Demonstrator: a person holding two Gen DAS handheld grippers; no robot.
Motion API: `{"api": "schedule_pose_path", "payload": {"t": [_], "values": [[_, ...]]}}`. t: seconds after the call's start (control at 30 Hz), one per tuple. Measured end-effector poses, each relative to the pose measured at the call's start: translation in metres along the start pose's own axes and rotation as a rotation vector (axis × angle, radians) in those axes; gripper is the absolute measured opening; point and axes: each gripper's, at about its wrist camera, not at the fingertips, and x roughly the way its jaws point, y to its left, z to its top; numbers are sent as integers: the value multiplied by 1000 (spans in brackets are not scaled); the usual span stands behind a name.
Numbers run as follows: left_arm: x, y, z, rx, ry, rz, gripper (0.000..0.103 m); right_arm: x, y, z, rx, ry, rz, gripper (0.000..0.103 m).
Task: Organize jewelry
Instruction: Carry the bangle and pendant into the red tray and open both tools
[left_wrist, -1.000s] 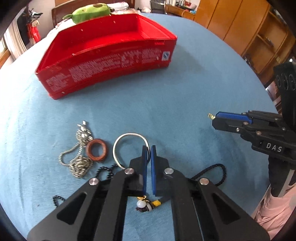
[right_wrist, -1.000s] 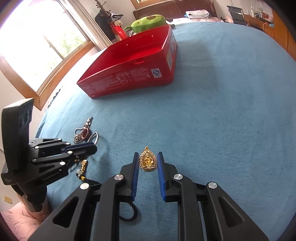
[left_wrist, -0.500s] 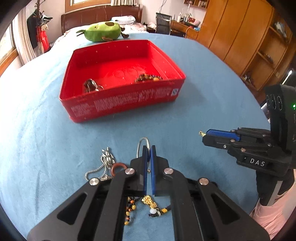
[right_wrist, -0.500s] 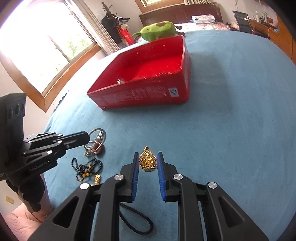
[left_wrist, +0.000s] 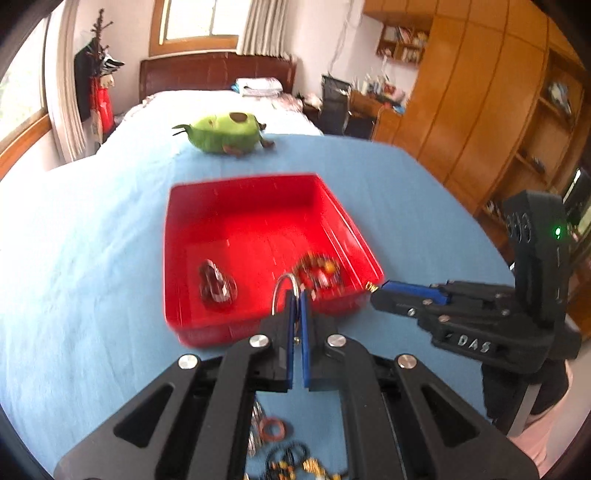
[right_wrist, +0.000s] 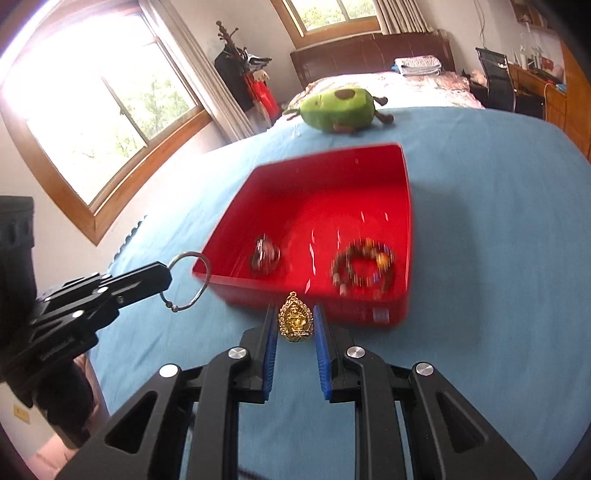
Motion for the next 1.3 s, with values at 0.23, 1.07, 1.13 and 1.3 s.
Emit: {"api": "schedule_pose_path", "payload": {"t": [0.23,1.07,1.13,1.3], "values": [[63,32,20,-64,58,48,1,54,-14,27,38,53,-23,19],[40,46,22,-83,-11,109,58,40,-17,22,19,-7,-78,36],[35,45,21,-83,-22,114,62,39,-13,22,10,-11,-82,36],[31,43,20,-76,-30,123,66,35,-5,19,-10,-14,-79,36]]}}
